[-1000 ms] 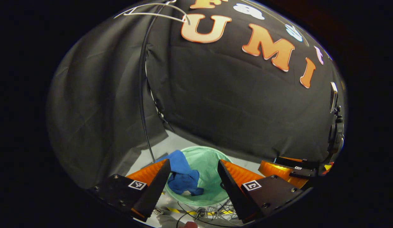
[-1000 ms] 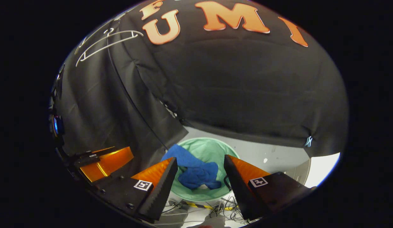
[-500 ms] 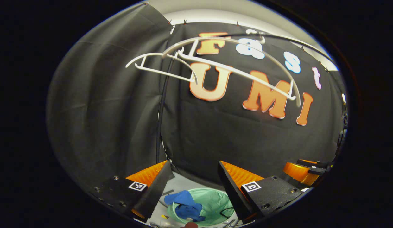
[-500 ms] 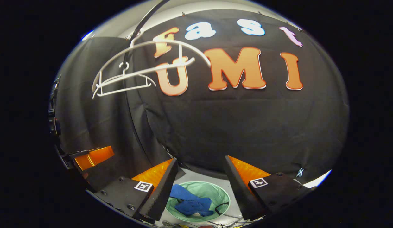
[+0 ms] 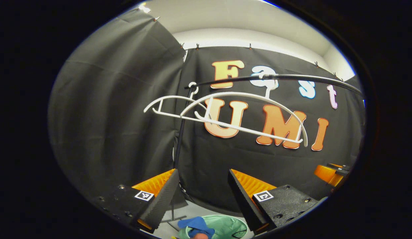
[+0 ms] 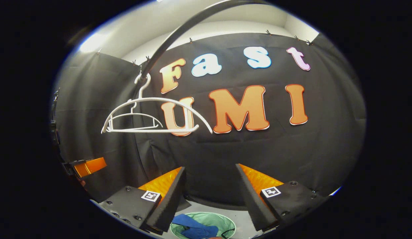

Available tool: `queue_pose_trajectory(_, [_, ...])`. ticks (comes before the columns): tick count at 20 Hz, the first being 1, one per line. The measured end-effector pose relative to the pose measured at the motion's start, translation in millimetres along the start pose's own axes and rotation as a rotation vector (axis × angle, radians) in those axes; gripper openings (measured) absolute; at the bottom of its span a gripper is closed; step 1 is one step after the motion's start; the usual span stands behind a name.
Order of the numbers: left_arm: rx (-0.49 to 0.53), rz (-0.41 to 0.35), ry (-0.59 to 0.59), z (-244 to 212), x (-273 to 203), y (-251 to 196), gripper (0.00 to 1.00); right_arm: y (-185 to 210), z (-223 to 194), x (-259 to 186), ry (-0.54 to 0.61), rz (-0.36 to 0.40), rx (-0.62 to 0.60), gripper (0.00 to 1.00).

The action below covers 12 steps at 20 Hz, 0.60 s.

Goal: Grasp the clothes on the hanger with both hands and then place them into the laundry hamper below.

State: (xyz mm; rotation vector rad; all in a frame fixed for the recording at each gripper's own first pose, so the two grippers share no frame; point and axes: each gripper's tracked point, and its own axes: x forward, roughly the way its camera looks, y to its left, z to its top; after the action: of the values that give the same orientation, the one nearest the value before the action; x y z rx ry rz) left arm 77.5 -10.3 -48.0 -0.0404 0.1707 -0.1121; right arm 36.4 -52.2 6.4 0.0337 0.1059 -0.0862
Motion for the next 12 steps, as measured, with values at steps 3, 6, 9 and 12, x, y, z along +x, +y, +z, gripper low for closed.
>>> queue_pose_trajectory(3, [0.005,0.004,-0.046,17,-5,-4,0.9,-5,20,-11,-0.039,0.015,-0.005,0.95])
queue_pose_trajectory(6, [-0.011,-0.006,-0.087,31,-9,-9,0.9,0,24,-16,-0.064,0.022,0.024,0.95])
queue_pose_trajectory(9, [-0.009,-0.011,-0.102,34,-11,-11,0.9,-1,22,-15,-0.064,0.026,0.012,0.95])
queue_pose_trajectory(12, [-0.007,-0.021,-0.105,35,-13,-13,0.89,-1,25,-19,-0.075,0.03,-0.007,0.95])
